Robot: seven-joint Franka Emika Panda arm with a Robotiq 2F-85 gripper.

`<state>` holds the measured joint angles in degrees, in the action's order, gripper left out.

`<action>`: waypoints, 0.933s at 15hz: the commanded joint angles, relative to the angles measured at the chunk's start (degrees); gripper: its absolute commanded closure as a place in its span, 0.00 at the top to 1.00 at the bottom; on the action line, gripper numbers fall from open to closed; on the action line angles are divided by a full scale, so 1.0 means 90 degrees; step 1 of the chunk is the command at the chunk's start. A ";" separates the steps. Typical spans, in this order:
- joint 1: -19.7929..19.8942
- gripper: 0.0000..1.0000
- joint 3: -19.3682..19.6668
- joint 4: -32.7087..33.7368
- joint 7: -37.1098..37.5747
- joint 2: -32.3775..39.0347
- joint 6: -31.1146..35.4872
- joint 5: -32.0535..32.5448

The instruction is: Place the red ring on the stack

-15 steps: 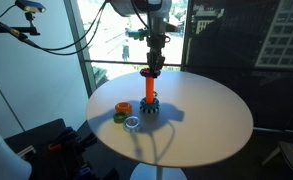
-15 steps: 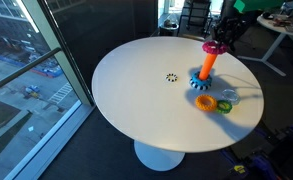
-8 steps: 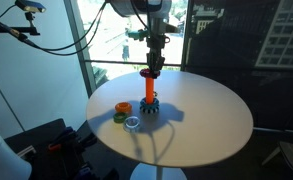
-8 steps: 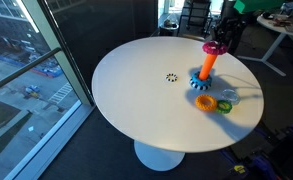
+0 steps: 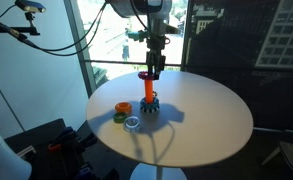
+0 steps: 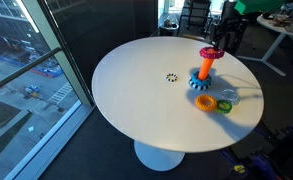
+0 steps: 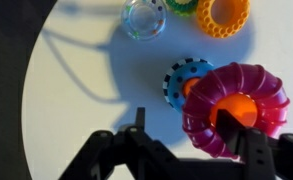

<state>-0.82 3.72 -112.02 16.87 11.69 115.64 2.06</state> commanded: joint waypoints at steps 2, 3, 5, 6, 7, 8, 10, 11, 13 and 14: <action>0.0046 1.00 -0.0016 -0.0206 0.0058 -0.0125 0.0022 0.0037; 0.0051 1.00 -0.0014 -0.0238 0.0048 -0.0154 0.0035 0.0028; 0.0058 1.00 -0.0012 -0.0272 0.0042 -0.0201 0.0046 0.0014; 0.0061 1.00 -0.0009 -0.0284 0.0047 -0.0224 0.0053 0.0009; 0.0066 1.00 -0.0008 -0.0304 0.0047 -0.0249 0.0061 -0.0004; 0.0069 1.00 -0.0006 -0.0327 0.0050 -0.0274 0.0081 -0.0013; 0.0079 1.00 -0.0007 -0.0364 0.0028 -0.0333 0.0096 -0.0043; 0.0084 1.00 -0.0004 -0.0393 0.0022 -0.0373 0.0109 -0.0046; 0.0097 1.00 0.0001 -0.0462 0.0019 -0.0460 0.0127 -0.0037; 0.0108 1.00 0.0001 -0.0504 0.0012 -0.0502 0.0144 -0.0035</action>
<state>-0.53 3.84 -114.17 16.87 9.94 115.85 2.02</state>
